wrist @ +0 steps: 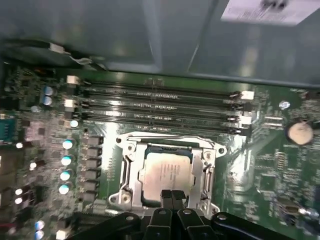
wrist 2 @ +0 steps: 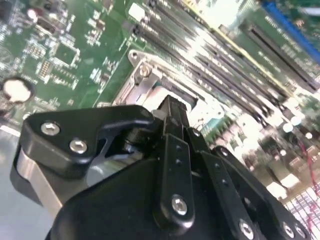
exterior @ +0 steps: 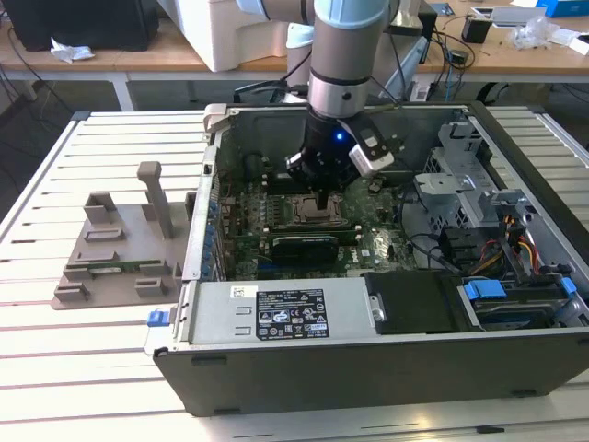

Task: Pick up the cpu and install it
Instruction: 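Install the second cpu locking lever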

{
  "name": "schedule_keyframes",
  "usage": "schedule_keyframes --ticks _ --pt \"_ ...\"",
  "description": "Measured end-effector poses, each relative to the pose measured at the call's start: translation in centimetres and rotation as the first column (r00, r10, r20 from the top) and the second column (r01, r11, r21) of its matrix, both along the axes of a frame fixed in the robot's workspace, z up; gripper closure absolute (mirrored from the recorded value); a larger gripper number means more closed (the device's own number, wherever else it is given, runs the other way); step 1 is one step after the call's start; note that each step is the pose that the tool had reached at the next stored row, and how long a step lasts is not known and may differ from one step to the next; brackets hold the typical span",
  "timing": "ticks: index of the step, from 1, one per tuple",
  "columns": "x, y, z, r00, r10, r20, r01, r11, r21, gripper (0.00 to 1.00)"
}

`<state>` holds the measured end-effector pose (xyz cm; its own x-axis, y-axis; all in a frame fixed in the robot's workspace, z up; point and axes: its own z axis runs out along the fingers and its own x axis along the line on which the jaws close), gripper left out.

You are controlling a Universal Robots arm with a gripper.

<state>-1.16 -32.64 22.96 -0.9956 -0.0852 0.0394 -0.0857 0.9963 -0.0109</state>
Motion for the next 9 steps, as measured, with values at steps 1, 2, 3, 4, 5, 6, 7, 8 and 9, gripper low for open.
schedule_keyframes --ticks 1,2,3,4,5,6,7,8,9 --pt "0.0 0.01 0.41 1.0000 0.000 0.0001 0.000 1.0000 0.0000 0.89" --pt "0.0 0.02 0.91 1.0000 0.000 0.0001 0.000 1.0000 0.0001 0.89" --pt "0.0 0.02 1.38 1.0000 0.000 0.0001 0.000 1.0000 0.0001 0.89" --pt "0.0 0.02 2.29 1.0000 0.000 0.0001 0.000 1.0000 0.0000 0.89" --pt "0.0 0.02 2.83 1.0000 0.000 0.0001 0.000 1.0000 0.0000 0.89" --pt "0.0 0.02 3.31 1.0000 0.000 0.0000 0.000 1.0000 -0.0001 0.89" --pt "0.0 0.03 4.00 1.0000 0.000 0.0001 0.000 1.0000 0.0000 0.89" --pt "0.0 0.04 4.57 1.0000 0.000 0.0001 0.000 1.0000 0.0001 0.89" --pt "0.0 0.04 5.11 1.0000 0.000 0.0000 0.000 1.0000 -0.0002 0.89"
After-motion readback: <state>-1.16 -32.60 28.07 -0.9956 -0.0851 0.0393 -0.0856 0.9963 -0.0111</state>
